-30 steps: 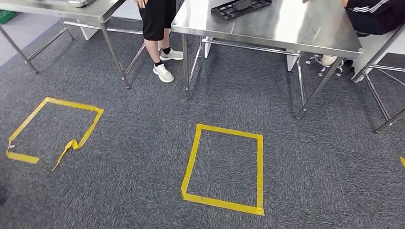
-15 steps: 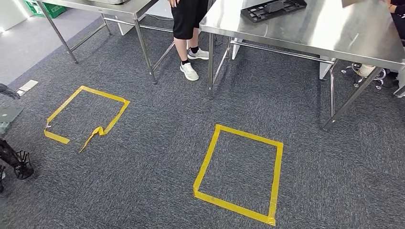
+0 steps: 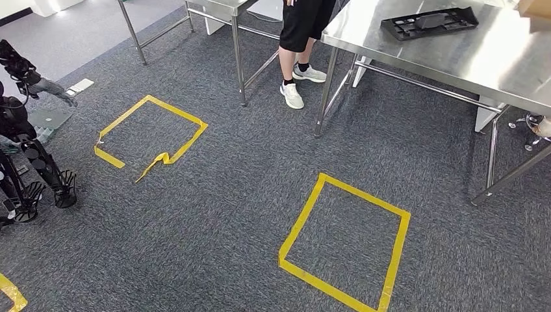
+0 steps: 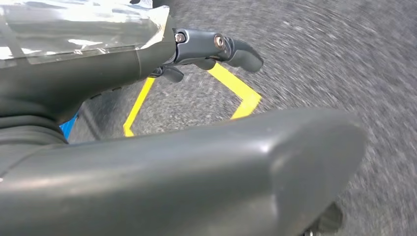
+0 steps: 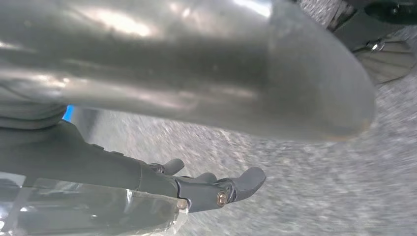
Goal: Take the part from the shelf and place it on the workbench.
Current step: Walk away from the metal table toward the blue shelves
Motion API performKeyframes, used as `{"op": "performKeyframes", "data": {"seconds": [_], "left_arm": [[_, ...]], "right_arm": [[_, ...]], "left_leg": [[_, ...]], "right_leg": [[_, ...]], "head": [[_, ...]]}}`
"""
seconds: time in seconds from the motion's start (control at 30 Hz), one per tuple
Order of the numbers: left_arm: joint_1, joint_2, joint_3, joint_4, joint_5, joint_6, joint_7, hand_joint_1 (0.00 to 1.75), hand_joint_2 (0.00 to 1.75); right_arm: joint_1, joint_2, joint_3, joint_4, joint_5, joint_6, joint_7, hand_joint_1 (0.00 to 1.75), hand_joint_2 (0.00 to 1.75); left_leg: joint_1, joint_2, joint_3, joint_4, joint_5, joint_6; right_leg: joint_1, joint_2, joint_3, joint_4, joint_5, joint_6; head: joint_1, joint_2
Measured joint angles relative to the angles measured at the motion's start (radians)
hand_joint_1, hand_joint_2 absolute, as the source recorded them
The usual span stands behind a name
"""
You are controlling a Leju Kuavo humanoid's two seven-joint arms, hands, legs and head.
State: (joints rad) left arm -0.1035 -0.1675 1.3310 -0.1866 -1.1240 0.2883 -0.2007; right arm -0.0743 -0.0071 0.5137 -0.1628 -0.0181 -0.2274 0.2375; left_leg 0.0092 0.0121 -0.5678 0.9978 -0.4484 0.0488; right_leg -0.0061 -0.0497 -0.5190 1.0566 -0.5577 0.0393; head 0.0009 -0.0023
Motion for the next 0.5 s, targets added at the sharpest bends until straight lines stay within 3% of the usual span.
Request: {"op": "performKeyframes", "data": {"seconds": [0.07,0.13,0.17,0.2,0.23,0.27,0.33,0.4,0.43,0.5], "left_arm": [[-0.001,-0.001,0.006,0.000,0.006,0.004,0.000,0.00,0.00],[-0.001,-0.002,0.009,0.000,0.009,0.004,-0.001,0.00,0.00],[0.000,-0.002,0.010,0.000,0.010,0.004,-0.001,0.00,0.00],[0.000,-0.002,0.012,0.000,0.011,0.004,0.000,0.00,0.00],[0.000,-0.002,0.013,0.000,0.011,0.004,0.000,0.00,0.00],[-0.001,-0.002,0.014,0.000,0.011,0.004,0.000,0.00,0.00],[-0.002,-0.003,0.016,0.000,0.012,0.005,0.001,0.00,0.00],[-0.001,-0.004,0.018,0.000,0.012,0.006,0.002,0.00,0.00],[0.000,-0.004,0.019,0.000,0.013,0.007,0.003,0.00,0.00],[-0.001,-0.006,0.022,0.000,0.014,0.009,0.004,0.00,0.00]], "right_arm": [[0.000,0.001,0.011,0.000,0.008,0.008,0.003,0.00,0.00],[-0.001,0.000,0.020,0.000,0.014,0.015,0.008,0.00,0.00],[-0.003,0.000,0.024,0.000,0.017,0.017,0.010,0.00,0.00],[-0.005,-0.002,0.029,0.000,0.021,0.019,0.013,0.00,0.00],[-0.009,-0.003,0.032,0.001,0.025,0.021,0.016,0.00,0.00],[-0.013,-0.004,0.036,0.001,0.028,0.023,0.018,0.00,0.00],[-0.022,-0.005,0.044,0.002,0.034,0.027,0.023,0.00,0.00],[-0.029,-0.005,0.052,0.003,0.038,0.031,0.027,0.00,0.00],[-0.032,-0.005,0.055,0.003,0.040,0.033,0.029,0.00,0.00],[-0.037,-0.006,0.059,0.003,0.043,0.036,0.030,0.00,0.00]], "left_leg": [[-0.001,-0.023,-0.007,0.000,0.004,0.006],[-0.002,-0.051,-0.011,0.001,0.007,0.008],[-0.002,-0.065,-0.011,0.001,0.009,0.006],[-0.001,-0.079,-0.011,0.001,0.010,0.004],[-0.001,-0.092,-0.011,0.002,0.012,0.002],[-0.003,-0.105,-0.013,0.004,0.013,-0.003],[-0.006,-0.125,-0.018,0.005,0.017,-0.014],[-0.005,-0.144,-0.024,0.003,0.023,-0.027],[-0.004,-0.141,-0.029,0.007,0.021,-0.031],[-0.004,-0.095,-0.060,0.065,-0.018,-0.038]], "right_leg": [[-0.002,0.037,-0.068,0.142,-0.059,-0.007],[-0.003,0.044,-0.112,0.229,-0.080,-0.001],[-0.005,0.046,-0.107,0.213,-0.066,0.007],[-0.006,0.052,-0.082,0.157,-0.038,0.016],[-0.009,0.071,-0.047,0.080,-0.005,0.024],[-0.011,0.095,-0.017,0.010,0.022,0.026],[-0.010,0.127,0.013,-0.065,0.049,0.017],[-0.007,0.111,0.016,-0.071,0.055,0.000],[-0.009,0.099,0.018,-0.073,0.059,-0.008],[-0.014,0.072,0.020,-0.077,0.065,-0.025]], "head": [[0.002,0.000],[0.002,0.000],[0.002,0.000],[0.002,0.000],[0.003,0.000],[0.003,0.000],[0.002,0.000],[0.001,0.000],[0.001,0.000],[-0.003,0.000]]}}
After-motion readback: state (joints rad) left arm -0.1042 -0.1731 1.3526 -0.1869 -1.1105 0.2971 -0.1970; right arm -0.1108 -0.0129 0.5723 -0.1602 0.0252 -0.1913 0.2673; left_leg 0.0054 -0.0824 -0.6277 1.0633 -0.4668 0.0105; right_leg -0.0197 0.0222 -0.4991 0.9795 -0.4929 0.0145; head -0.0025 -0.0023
